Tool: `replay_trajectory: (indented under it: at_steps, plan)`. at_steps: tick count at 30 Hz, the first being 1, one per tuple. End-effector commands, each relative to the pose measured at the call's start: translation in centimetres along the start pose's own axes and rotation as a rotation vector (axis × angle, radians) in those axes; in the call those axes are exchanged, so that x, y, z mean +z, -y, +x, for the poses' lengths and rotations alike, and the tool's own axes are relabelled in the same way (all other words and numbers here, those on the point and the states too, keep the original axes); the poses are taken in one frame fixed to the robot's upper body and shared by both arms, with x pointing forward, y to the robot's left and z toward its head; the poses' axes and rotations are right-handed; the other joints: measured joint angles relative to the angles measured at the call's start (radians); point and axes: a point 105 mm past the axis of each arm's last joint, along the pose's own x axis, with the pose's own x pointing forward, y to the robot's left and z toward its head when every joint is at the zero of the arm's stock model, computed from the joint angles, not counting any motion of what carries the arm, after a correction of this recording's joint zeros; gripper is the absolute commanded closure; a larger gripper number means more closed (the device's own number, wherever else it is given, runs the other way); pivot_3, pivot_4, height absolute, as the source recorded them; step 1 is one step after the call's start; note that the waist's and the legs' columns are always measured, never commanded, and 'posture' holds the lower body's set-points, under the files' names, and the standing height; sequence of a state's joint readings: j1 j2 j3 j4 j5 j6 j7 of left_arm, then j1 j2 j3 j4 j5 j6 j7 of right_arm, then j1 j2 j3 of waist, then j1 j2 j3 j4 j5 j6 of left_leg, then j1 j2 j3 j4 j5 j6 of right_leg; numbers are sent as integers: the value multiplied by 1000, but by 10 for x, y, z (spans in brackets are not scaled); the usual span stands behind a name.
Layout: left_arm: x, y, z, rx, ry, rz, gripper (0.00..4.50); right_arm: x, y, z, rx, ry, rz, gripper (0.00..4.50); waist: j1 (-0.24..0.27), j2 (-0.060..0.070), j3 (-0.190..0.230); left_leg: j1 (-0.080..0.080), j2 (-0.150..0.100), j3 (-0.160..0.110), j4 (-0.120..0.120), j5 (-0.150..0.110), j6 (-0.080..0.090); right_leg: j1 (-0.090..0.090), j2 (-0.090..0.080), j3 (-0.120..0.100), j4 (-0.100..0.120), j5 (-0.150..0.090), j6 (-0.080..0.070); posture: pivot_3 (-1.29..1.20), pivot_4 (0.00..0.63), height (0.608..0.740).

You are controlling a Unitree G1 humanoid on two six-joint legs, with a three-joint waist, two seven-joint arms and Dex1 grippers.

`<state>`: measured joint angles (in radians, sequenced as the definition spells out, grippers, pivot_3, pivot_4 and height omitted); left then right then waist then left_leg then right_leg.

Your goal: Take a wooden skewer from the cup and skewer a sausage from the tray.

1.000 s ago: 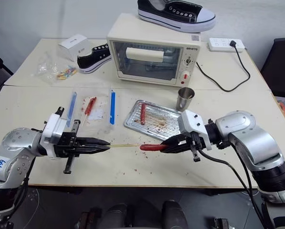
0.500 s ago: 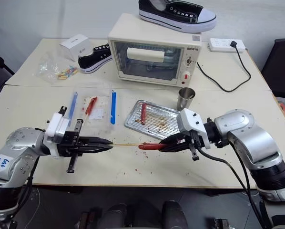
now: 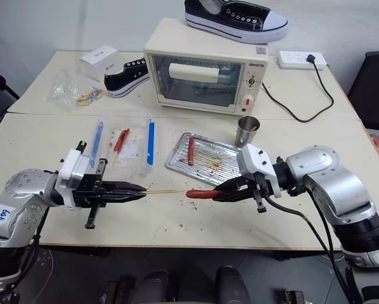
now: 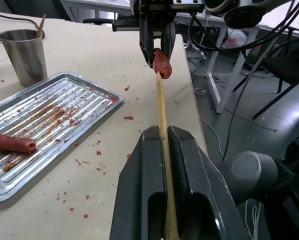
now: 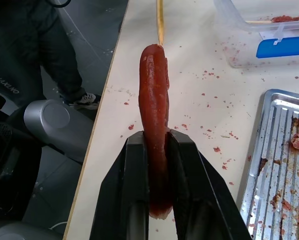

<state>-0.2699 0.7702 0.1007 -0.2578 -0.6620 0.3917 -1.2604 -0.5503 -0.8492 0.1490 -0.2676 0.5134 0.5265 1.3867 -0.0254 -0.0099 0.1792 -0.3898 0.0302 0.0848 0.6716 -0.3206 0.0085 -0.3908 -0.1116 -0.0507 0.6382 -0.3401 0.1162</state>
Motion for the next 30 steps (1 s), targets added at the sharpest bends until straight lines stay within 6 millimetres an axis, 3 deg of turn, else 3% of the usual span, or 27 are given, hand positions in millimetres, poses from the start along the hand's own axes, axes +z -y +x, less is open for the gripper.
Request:
replay_trajectory:
  at_steps: [1,30]
  plan:
    - [4,2,2,-16,2,25,4500,9,0,-5,-14,9,-34,3977,0,0,0,0,0,0,0,0,0,0,0,0,0,0,0,0,150,740]
    - [1,-4,21,-52,24,34,4500,22,-6,11,34,-4,-35,3977,1,0,0,-1,0,0,4,0,1,0,0,0,3,0,0,0,150,740]
